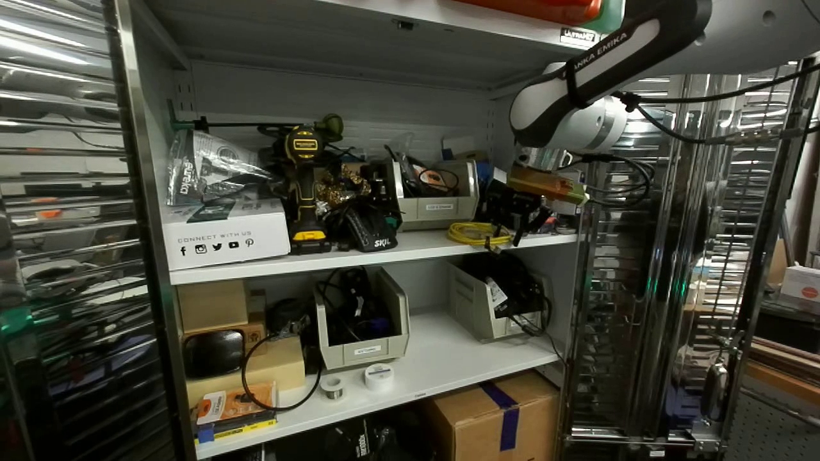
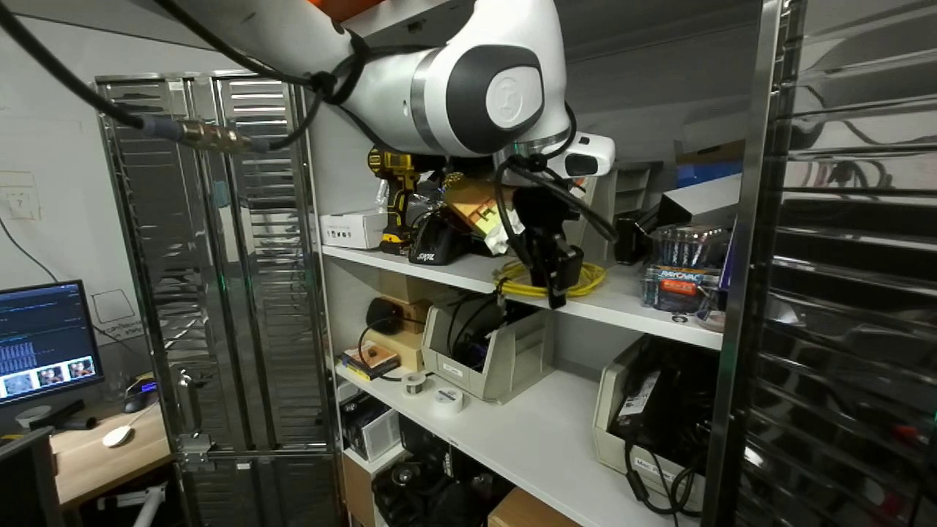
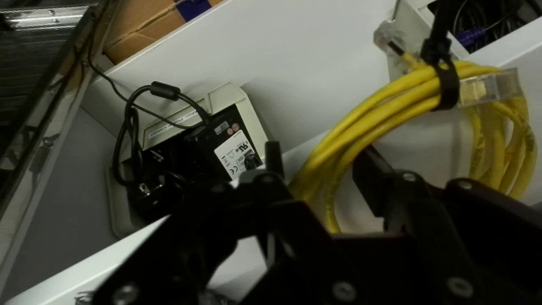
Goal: Pick up the yellow cable and put it in the tool box
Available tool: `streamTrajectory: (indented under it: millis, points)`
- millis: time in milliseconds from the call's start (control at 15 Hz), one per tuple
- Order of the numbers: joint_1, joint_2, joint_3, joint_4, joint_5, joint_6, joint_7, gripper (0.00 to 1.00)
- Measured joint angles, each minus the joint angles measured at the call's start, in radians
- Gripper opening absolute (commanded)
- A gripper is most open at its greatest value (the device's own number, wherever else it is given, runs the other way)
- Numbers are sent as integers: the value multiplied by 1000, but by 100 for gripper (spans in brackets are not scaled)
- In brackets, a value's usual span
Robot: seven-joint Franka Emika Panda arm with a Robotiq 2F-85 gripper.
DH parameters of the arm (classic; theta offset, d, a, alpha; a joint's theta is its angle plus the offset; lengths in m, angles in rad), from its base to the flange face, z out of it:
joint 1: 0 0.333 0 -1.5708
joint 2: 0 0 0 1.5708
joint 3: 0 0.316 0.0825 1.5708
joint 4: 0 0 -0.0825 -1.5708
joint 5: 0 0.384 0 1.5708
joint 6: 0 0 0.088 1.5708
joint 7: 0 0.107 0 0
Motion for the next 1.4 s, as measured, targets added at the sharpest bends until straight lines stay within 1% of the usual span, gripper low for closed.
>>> streamTrajectory:
  millis: [67,200,333,467,600,800,933,1067,1200,1400]
  points:
    - [5,-4,0,0,-26,-6,21,7]
    - [14,-8,1,-1,-74,-14,50,4]
    - [23,-15,3,-6,-111,-13,61,8]
    - [31,-30,7,-28,-144,-8,66,8]
    - [37,-64,16,-80,-171,22,72,9]
    - [44,-157,36,-209,-231,139,85,8]
    - [44,-232,47,-303,-310,252,129,8]
    - [35,-298,57,-370,-389,346,192,8]
    - [15,-345,67,-397,-462,419,263,7]
    - [-7,-378,68,-391,-579,508,394,7]
